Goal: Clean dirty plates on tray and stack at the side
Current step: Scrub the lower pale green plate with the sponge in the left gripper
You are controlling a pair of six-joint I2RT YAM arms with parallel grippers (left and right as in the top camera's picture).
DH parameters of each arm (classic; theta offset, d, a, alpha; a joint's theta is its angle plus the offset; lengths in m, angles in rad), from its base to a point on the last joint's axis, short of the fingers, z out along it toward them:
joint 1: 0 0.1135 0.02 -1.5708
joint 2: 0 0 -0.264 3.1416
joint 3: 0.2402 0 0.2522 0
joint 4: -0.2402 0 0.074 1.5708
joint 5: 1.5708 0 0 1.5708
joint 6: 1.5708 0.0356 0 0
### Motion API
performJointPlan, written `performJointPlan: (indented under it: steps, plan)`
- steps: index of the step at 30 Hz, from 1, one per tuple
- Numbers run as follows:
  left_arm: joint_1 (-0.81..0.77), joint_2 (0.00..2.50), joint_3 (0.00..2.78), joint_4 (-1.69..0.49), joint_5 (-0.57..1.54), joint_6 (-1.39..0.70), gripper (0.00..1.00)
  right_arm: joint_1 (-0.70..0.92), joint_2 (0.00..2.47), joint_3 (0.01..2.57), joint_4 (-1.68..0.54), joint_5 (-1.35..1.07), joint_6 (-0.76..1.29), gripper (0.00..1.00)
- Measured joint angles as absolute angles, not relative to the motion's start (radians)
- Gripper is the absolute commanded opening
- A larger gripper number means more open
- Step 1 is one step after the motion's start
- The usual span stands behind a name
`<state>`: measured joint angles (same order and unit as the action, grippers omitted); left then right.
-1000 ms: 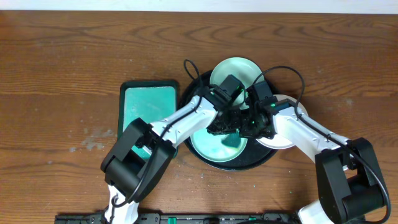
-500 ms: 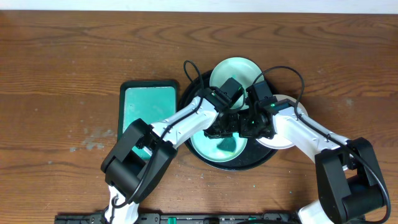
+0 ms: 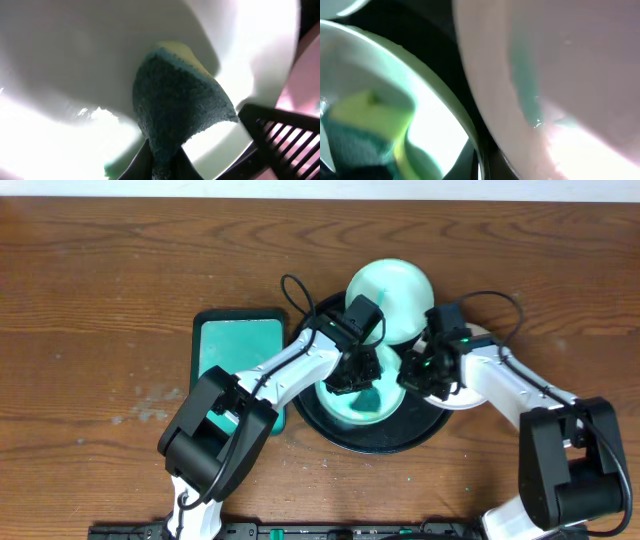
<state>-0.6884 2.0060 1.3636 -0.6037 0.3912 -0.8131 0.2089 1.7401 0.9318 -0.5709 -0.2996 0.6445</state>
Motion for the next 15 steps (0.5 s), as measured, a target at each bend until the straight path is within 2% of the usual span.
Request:
performJointPlan:
  steps: [6, 15]
  plan:
    - [-0.688, 2.006, 1.363, -0.602, 0.411, -0.812, 0.07, 0.207, 1.740, 0.932, -0.571, -0.302, 0.653, 0.01]
    - [-0.734, 2.031, 1.356, -0.488, 0.305, -0.764, 0.07, 0.241, 1.740, 0.932, -0.568, -0.261, 0.650, 0.01]
